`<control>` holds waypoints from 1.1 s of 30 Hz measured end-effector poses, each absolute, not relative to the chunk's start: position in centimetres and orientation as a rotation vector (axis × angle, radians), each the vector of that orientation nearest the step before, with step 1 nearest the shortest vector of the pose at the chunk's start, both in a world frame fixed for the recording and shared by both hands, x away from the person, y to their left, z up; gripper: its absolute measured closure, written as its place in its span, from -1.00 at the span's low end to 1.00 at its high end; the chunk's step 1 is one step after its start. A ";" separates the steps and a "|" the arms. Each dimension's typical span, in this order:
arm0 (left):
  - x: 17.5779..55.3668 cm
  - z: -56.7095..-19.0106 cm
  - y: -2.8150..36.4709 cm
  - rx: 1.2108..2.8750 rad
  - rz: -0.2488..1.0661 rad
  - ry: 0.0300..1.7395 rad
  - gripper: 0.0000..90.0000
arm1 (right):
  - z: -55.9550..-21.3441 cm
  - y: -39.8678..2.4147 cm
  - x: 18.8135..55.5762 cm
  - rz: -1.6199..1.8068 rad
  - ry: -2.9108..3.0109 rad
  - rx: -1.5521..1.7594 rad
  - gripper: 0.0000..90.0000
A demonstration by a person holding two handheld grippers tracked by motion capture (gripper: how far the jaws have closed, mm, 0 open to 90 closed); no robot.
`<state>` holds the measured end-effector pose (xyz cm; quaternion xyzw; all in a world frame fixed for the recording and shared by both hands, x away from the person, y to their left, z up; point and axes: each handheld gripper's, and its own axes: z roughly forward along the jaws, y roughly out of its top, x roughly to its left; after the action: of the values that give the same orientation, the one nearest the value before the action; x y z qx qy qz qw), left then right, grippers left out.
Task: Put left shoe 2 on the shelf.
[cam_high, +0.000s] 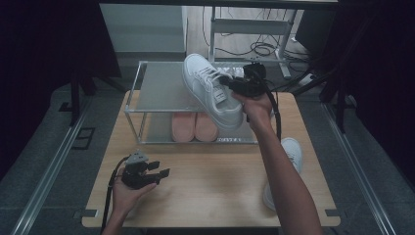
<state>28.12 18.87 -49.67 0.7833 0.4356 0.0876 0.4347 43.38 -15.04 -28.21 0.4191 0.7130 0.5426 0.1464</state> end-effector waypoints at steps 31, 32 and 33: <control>28.3 -49.8 19.3 1.937 0.202 1.077 -0.02 | -29.4 -7.6 53.7 1.432 1.855 1.557 0.80; 28.3 -49.8 19.3 1.937 0.201 1.076 -0.02 | -29.6 -7.6 54.0 1.429 1.847 1.571 0.79; 28.3 -49.8 19.3 1.936 0.201 1.075 -0.02 | -29.9 -7.5 54.2 1.428 1.842 1.586 0.79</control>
<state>28.29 19.32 -49.76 0.7805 0.4334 0.0809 0.4432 54.21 -7.53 -29.87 0.5554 0.6448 0.4999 0.1607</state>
